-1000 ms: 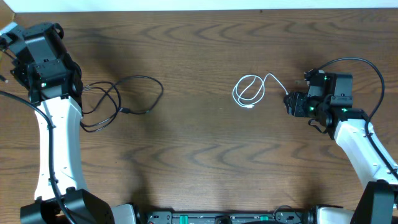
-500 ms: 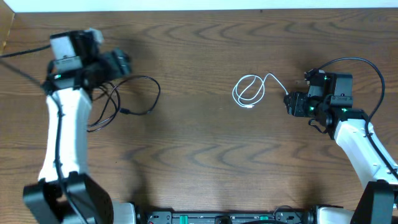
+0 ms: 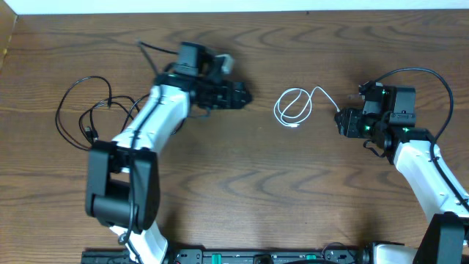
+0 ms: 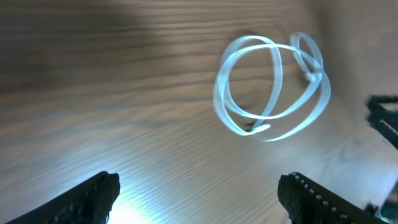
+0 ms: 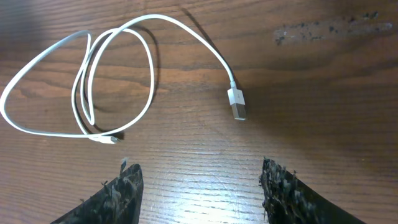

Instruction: Untangle cables

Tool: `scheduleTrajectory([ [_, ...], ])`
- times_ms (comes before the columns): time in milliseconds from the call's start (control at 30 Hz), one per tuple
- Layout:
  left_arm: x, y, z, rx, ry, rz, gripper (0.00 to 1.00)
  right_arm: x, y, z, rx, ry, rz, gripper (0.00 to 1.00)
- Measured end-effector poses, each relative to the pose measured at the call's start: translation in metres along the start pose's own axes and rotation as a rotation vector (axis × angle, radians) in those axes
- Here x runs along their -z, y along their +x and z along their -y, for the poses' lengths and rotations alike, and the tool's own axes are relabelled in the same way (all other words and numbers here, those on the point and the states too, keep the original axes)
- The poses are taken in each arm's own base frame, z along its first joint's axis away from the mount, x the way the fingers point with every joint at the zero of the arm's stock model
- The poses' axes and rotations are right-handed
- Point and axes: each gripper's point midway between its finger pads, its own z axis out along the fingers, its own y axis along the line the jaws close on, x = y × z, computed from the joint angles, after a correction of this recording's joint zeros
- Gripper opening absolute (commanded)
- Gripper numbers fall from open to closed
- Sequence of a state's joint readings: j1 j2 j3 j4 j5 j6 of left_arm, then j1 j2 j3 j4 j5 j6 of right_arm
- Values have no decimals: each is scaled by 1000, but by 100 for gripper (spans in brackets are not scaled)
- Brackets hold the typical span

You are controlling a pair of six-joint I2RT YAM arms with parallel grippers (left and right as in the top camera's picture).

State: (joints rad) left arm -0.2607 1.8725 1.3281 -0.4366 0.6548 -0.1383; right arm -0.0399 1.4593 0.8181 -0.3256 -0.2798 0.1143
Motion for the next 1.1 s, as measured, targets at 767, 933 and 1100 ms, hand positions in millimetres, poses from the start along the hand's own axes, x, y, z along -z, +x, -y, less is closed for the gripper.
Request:
scheduleTrajectory([
  [767, -114, 13, 59, -551, -210, 69, 7, 0, 2, 0, -2, 1, -6, 58],
  [933, -57, -28, 37, -515, -349, 178, 7, 0, 2, 0, -2, 1, -7, 58],
  [1100, 111, -94, 6, -386, -560, 475, 7, 0, 2, 0, -2, 1, -7, 58],
])
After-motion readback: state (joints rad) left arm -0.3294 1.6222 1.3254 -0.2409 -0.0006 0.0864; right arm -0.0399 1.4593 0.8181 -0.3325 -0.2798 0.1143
